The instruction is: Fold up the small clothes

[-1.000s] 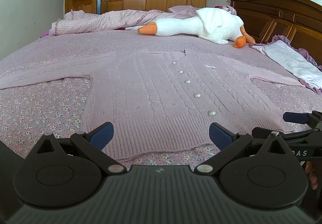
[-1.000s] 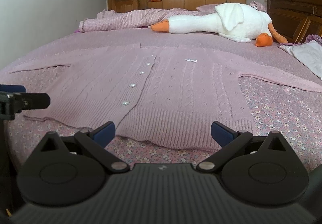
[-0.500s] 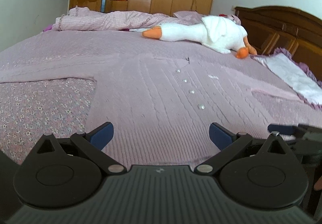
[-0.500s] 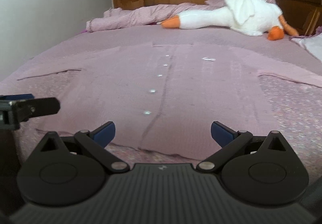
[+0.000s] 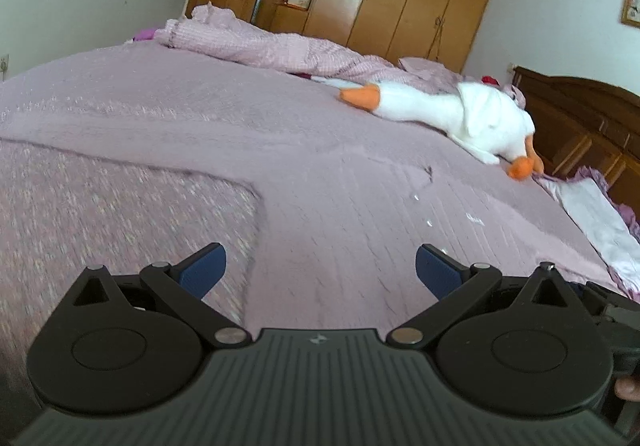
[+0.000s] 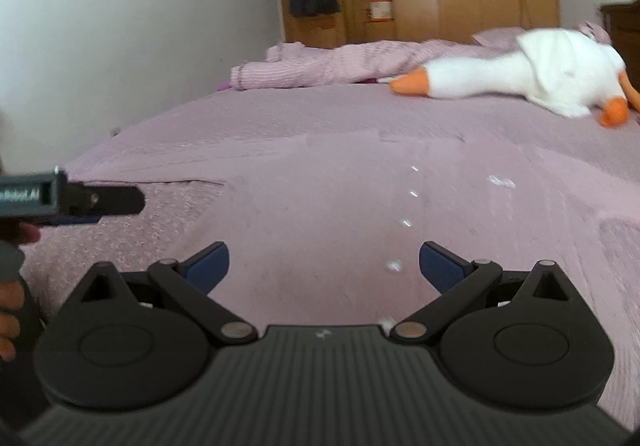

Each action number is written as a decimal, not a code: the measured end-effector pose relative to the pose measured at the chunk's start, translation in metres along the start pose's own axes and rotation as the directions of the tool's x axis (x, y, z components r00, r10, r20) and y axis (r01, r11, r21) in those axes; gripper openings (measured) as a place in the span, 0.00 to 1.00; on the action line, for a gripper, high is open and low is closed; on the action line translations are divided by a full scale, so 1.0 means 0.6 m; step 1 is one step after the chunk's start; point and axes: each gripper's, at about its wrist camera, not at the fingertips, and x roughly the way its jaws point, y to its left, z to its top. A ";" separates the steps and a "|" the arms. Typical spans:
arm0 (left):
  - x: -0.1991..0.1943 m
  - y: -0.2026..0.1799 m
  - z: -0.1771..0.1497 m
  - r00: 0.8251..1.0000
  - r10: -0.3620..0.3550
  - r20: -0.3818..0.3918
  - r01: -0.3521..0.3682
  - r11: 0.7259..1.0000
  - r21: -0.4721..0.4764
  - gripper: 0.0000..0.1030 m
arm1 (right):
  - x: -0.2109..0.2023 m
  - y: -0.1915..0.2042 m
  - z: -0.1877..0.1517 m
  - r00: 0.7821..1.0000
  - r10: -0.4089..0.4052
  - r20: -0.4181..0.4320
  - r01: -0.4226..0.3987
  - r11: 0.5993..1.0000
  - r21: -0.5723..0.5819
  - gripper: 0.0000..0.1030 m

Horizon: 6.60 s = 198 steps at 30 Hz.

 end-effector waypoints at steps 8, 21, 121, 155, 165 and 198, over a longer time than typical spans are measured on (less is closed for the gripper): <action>0.036 0.132 0.090 0.996 0.073 0.054 -0.065 0.988 -0.137 1.00 | 0.086 0.071 0.061 0.995 0.104 -0.013 -0.104 0.995 0.007 1.00; 0.090 0.479 0.161 0.972 0.234 0.033 -0.183 0.834 -0.521 1.00 | 0.212 0.190 0.147 0.964 0.264 0.018 -0.264 0.963 0.049 1.00; 0.342 -0.069 0.270 0.959 0.163 0.233 -0.158 0.987 -0.042 0.07 | 0.176 -0.319 0.114 0.994 -0.093 0.060 0.076 0.967 0.242 1.00; 0.476 -0.406 0.136 0.990 -0.083 0.114 0.067 0.988 0.139 0.07 | 0.097 -0.441 0.099 0.959 -0.280 0.044 0.254 0.917 0.309 1.00; 0.484 -0.440 0.106 0.986 -0.136 0.093 0.119 0.979 0.168 0.08 | 0.098 -0.452 0.096 0.955 -0.296 0.028 0.271 0.904 0.331 1.00; 0.482 -0.410 0.077 0.988 -0.140 0.060 0.116 0.950 0.290 0.76 | 0.117 -0.482 0.076 0.970 -0.238 -0.042 0.234 0.880 0.414 1.00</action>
